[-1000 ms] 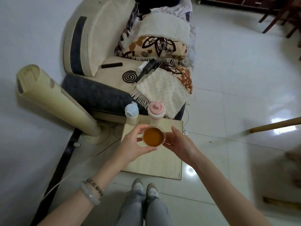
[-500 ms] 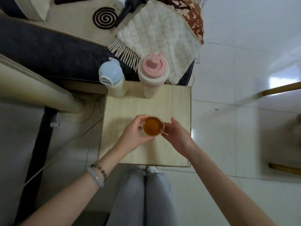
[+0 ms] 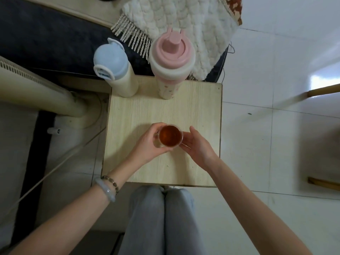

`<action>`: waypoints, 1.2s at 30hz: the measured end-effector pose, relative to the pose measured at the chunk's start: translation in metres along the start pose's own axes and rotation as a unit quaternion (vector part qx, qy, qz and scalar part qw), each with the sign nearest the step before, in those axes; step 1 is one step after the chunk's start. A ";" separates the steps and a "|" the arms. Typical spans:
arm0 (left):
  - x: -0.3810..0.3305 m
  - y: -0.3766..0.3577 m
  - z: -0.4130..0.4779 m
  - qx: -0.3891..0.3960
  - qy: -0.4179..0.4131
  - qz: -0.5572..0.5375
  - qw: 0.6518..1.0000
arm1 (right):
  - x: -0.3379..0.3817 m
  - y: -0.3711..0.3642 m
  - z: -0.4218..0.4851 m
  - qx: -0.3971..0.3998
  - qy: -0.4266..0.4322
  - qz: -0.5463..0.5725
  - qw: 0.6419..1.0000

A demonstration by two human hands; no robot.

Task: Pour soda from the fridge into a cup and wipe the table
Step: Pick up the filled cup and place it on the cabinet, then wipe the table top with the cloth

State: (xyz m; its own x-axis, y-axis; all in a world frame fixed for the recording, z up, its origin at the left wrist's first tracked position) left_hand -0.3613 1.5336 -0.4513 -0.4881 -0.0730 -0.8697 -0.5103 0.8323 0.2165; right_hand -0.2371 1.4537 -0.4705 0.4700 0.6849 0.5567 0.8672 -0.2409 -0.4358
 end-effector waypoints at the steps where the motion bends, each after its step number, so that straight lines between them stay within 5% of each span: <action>1: -0.002 0.000 -0.001 0.004 0.007 0.009 1.000 | 0.002 -0.001 -0.003 -0.003 -0.005 -0.004 1.000; 5: -0.017 0.005 -0.014 0.036 0.057 0.170 0.983 | 0.020 -0.014 -0.027 -0.021 -0.026 -0.076 0.997; 8: -0.049 0.022 -0.036 0.024 0.071 0.266 0.961 | 0.049 -0.026 -0.063 -0.061 -0.030 -0.236 0.969; 13: -0.137 0.033 -0.082 0.010 0.012 0.386 0.922 | 0.108 -0.070 -0.145 -0.098 0.017 -0.520 0.848; 18: -0.242 0.026 -0.125 -0.011 -0.058 0.521 0.852 | 0.152 -0.117 -0.233 -0.182 0.073 -0.659 0.726; 21: -0.302 0.016 -0.148 -0.047 -0.116 0.576 0.808 | 0.172 -0.138 -0.285 -0.253 0.121 -0.690 0.667; 27: -0.397 -0.021 -0.178 -0.082 -0.175 0.618 0.762 | 0.192 -0.126 -0.379 -0.389 0.131 -0.667 0.622; 36: -0.484 -0.172 -0.192 -0.010 -0.299 0.629 0.718 | 0.158 -0.043 -0.537 -0.530 0.080 -0.575 0.618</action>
State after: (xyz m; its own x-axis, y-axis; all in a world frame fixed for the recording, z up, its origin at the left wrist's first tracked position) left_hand -0.1728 1.3200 0.0177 -0.1838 0.9829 -0.0138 0.0554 0.0243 0.9982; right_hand -0.1116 1.2030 0.0155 -0.6202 0.7666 0.1662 0.2229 -0.0308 0.9743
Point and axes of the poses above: each hand's wrist, its own z-axis towards the middle knuckle, its own y-axis out of the back of the hand, x = y × z, the point moved 9 cm from there along z, towards the middle knuckle, and after that the axes turned 15 degrees about x, right-handed, at the moved point
